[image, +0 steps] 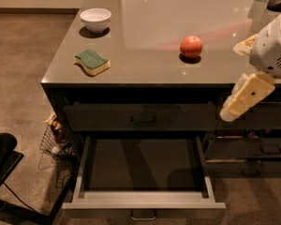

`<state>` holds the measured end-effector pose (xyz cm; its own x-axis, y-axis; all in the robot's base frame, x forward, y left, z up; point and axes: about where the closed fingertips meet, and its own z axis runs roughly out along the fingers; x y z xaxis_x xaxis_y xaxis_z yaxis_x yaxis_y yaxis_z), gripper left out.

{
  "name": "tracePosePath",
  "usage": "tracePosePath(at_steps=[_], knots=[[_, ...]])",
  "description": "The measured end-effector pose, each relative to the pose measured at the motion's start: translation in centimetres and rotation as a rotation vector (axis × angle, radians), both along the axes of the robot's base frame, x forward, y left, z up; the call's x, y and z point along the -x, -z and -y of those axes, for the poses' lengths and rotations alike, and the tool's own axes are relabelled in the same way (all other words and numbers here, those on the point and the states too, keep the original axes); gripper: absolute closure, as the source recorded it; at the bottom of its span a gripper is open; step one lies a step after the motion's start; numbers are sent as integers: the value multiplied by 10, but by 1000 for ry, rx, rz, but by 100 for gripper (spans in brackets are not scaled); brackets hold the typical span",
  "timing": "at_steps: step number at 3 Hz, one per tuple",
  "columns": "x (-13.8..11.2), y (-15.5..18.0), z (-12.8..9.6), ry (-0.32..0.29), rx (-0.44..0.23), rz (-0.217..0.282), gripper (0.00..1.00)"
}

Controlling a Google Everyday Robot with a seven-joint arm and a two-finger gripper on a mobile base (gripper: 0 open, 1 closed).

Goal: Place sponge into middle drawer

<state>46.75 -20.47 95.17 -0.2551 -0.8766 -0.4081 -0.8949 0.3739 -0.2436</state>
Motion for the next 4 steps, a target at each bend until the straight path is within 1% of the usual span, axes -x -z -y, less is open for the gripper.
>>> tracePosePath(at_steps=[1, 2, 3, 4], knots=[[-8, 18, -13, 55, -194, 54, 0], [-19, 21, -35, 51, -365, 156, 0], [-19, 6, -56, 20, -472, 248, 0], [-18, 0, -61, 10, -483, 260, 0]])
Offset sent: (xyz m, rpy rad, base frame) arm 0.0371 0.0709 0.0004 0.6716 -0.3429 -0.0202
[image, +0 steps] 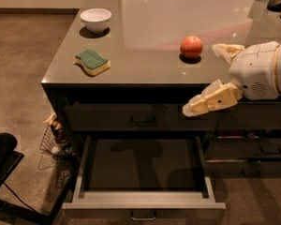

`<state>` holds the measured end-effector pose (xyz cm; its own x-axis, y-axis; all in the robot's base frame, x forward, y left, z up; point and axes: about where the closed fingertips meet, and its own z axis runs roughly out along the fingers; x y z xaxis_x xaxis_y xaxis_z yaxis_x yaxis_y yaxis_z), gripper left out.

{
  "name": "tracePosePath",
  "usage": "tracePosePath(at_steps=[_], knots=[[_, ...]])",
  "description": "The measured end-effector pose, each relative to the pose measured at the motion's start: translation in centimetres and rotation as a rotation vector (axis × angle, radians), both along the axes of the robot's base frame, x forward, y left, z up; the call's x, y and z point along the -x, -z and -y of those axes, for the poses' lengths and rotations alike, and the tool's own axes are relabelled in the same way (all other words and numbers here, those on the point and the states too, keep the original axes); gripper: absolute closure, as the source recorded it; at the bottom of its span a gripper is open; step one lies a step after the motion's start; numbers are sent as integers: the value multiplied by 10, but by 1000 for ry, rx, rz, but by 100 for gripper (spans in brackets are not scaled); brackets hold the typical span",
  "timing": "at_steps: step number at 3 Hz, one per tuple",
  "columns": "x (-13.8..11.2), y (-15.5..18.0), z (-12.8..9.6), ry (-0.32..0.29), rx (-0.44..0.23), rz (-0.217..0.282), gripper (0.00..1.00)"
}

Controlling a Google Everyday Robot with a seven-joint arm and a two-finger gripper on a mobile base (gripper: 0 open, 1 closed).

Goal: Place sponge into middle drawer

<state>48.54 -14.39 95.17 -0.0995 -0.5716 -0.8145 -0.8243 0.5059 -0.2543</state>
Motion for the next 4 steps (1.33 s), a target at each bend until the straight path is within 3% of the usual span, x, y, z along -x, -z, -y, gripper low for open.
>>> tracePosePath(at_steps=[1, 2, 3, 4], knots=[[0, 1, 0, 1, 1, -1, 0], [-22, 13, -22, 9, -77, 4, 0], [-76, 34, -78, 9, -200, 15, 0], [-126, 46, -132, 1, -279, 33, 0]])
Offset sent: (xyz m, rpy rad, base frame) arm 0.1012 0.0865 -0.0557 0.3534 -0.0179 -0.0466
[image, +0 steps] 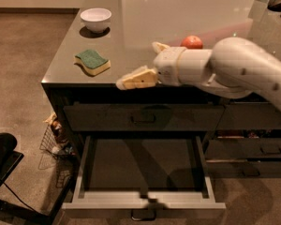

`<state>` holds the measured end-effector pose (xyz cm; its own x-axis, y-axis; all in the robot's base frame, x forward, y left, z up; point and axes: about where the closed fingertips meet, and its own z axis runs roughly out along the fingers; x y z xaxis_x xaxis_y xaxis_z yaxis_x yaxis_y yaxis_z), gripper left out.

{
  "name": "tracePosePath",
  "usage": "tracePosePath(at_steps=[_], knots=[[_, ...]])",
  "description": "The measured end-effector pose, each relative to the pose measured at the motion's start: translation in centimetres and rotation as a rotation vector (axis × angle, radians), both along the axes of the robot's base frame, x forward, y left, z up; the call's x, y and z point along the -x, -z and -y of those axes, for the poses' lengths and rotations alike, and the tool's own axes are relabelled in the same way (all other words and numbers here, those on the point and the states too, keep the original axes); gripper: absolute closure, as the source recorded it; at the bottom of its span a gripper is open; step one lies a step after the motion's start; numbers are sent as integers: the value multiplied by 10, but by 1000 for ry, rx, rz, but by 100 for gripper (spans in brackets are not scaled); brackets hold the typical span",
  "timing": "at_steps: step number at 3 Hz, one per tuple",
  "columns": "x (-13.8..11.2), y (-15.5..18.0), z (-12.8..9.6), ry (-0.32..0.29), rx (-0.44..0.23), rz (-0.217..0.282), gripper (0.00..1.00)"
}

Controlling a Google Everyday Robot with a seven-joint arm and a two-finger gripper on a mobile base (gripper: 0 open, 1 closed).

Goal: Place sponge into middle drawer

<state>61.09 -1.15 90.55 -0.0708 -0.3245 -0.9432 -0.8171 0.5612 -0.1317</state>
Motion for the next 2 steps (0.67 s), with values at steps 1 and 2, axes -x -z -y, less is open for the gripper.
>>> tracePosePath(at_steps=[1, 2], knots=[[-32, 8, -47, -15, 10, 17, 0], [-60, 23, -82, -36, 27, 4, 0]])
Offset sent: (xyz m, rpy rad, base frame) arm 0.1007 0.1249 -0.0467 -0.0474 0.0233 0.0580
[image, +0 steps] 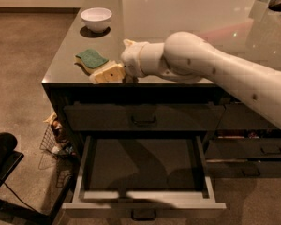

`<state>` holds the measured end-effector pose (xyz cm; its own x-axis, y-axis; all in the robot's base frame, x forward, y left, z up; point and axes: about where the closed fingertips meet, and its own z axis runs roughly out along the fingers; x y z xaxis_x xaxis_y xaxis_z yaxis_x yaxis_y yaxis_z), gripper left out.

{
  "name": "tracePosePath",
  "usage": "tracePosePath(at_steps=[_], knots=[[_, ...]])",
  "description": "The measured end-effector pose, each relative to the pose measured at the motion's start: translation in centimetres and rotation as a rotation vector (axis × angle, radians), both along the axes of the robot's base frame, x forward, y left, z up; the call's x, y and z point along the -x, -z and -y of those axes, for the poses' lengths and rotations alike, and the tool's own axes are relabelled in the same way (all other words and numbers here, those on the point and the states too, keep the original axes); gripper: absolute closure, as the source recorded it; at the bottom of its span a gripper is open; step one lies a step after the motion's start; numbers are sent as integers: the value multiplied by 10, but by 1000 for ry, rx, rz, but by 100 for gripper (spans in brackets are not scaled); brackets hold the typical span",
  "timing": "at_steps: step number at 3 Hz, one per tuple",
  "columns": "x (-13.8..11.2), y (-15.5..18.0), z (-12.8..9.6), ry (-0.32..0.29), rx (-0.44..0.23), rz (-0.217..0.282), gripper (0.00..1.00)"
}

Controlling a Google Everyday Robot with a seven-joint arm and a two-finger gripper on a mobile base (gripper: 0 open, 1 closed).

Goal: Place sponge into middle drawer

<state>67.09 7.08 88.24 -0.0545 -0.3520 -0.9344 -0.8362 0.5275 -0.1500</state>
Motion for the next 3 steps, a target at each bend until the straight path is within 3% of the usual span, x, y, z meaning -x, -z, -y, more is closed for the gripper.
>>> tracePosePath(at_steps=[1, 2, 3], knots=[[-28, 15, -20, -20, -15, -35, 0], [-49, 20, -30, -29, -41, -67, 16], [-60, 29, -37, -27, -55, -107, 39]])
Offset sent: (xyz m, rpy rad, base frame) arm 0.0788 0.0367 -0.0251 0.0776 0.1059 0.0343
